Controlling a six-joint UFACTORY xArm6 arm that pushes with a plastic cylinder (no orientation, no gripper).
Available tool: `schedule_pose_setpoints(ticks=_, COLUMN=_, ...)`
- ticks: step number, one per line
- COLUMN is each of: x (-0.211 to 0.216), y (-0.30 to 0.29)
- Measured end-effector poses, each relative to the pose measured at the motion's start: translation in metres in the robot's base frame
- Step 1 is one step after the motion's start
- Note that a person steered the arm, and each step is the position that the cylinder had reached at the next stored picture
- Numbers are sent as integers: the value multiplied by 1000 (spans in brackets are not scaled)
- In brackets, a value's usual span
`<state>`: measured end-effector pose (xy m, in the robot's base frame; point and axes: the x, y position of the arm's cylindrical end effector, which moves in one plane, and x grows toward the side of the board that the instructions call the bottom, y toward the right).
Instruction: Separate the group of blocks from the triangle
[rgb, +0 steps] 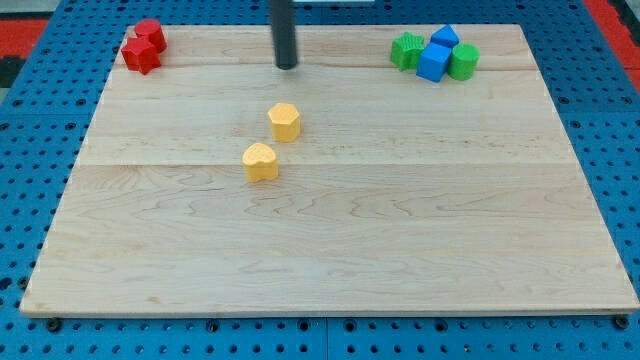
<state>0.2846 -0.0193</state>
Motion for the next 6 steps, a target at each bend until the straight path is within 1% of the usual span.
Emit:
schedule_pose_setpoints(ticks=1, x=22, y=76)
schedule_pose_setpoints(ticks=3, x=48, y=236)
schedule_pose_setpoints(ticks=4, x=23, y=294)
schedule_pose_setpoints(ticks=5, x=-16, y=289)
schedule_pose_setpoints(ticks=6, x=-17, y=223)
